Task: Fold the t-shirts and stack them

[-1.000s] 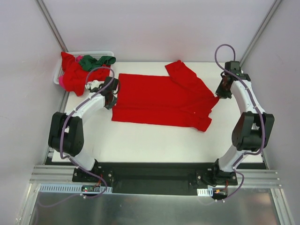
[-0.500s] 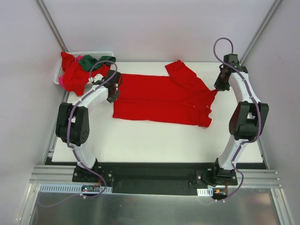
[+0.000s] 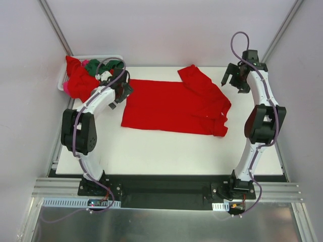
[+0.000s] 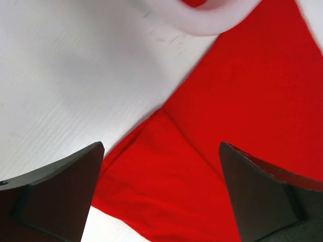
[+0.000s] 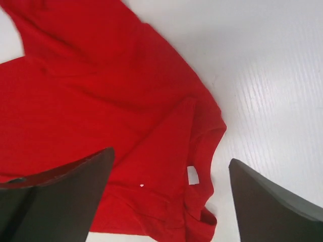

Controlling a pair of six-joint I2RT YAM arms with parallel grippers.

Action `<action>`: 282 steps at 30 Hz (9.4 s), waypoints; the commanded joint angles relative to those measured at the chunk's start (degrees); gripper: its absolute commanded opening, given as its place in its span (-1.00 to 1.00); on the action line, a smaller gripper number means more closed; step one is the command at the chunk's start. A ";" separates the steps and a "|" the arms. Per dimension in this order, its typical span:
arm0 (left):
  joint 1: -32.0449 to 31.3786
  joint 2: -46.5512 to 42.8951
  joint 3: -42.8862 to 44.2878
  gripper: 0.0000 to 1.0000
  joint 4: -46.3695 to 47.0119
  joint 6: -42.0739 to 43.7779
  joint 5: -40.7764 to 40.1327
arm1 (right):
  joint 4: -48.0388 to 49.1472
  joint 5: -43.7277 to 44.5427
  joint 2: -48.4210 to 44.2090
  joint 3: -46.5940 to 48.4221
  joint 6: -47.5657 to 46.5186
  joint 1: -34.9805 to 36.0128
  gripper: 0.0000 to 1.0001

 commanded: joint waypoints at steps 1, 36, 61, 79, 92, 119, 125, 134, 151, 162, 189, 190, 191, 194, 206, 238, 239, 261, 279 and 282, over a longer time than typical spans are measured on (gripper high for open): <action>0.23 -8.81 3.93 0.99 -0.47 7.90 2.44 | -1.38 -7.12 -12.47 1.52 -2.38 -0.27 1.00; 1.54 -11.75 -20.94 0.31 2.61 0.44 17.03 | -3.39 6.75 -38.35 -48.78 5.62 12.65 0.27; 2.86 -7.96 -21.91 -0.18 2.78 -1.05 13.96 | -4.72 2.90 -35.10 -50.71 2.20 9.22 -0.37; 2.86 -4.98 -22.08 -0.94 2.70 -1.94 12.90 | 0.83 3.42 -23.94 -48.25 0.61 12.91 -0.48; 2.86 -5.15 -22.87 -1.00 2.79 -1.76 13.26 | 0.82 13.25 -25.79 -47.73 9.58 21.97 -0.35; 3.65 -7.26 -23.31 -1.00 2.70 -0.35 12.64 | 2.76 20.73 -19.10 -44.56 0.79 18.11 -0.98; 3.65 -7.61 -23.93 -1.00 2.70 -0.44 11.85 | 1.44 18.28 -24.64 -46.41 -3.77 9.67 -0.98; 3.74 -7.70 -23.75 -1.00 2.61 0.44 10.79 | 1.79 22.75 -22.53 -44.38 -10.10 8.08 -0.99; 4.00 -8.05 -23.05 -1.00 2.00 2.11 11.50 | 3.73 -5.80 -37.52 -54.13 -3.62 7.03 -0.02; 3.92 -9.90 -23.66 -1.00 2.08 2.99 11.23 | 8.03 3.46 -40.73 -64.86 5.45 13.79 -0.44; 3.92 -11.92 -25.42 -1.00 2.08 2.11 10.09 | 15.85 6.58 -31.67 -58.71 -2.55 11.24 -0.22; 3.92 -11.83 -25.42 -1.00 2.08 1.93 10.09 | 16.03 6.58 -31.41 -58.80 -2.38 11.07 -0.19; 3.92 -11.83 -25.51 -1.00 2.08 1.84 10.09 | 16.03 5.97 -31.15 -58.71 -2.20 10.98 -0.20; 3.92 -11.83 -25.60 -1.00 2.08 1.84 10.18 | 16.91 5.71 -30.27 -58.89 -2.02 10.81 -0.24; 3.92 -13.33 -27.09 -1.00 1.91 1.76 8.16 | 11.20 17.29 -30.44 -55.72 -9.92 8.70 -0.99; 4.00 -14.64 -26.65 -1.00 1.38 5.01 8.69 | 18.91 -11.35 -53.90 -76.71 46.61 -5.89 0.43; 4.00 -14.82 -26.65 -1.00 1.21 5.01 8.68 | 21.63 -11.35 -53.91 -76.64 48.06 -5.98 0.39; 4.00 -14.38 -26.30 -1.00 1.21 3.69 7.81 | 23.77 -9.75 -46.27 -76.03 64.69 -15.04 -0.21; 4.00 -15.26 -27.18 -1.00 1.29 2.90 7.45 | 26.66 -11.35 -41.78 -76.64 65.91 -13.63 -0.26; 4.00 -15.17 -27.01 -1.00 1.29 2.90 7.45 | 27.37 -11.61 -40.46 -76.20 66.18 -13.02 -0.37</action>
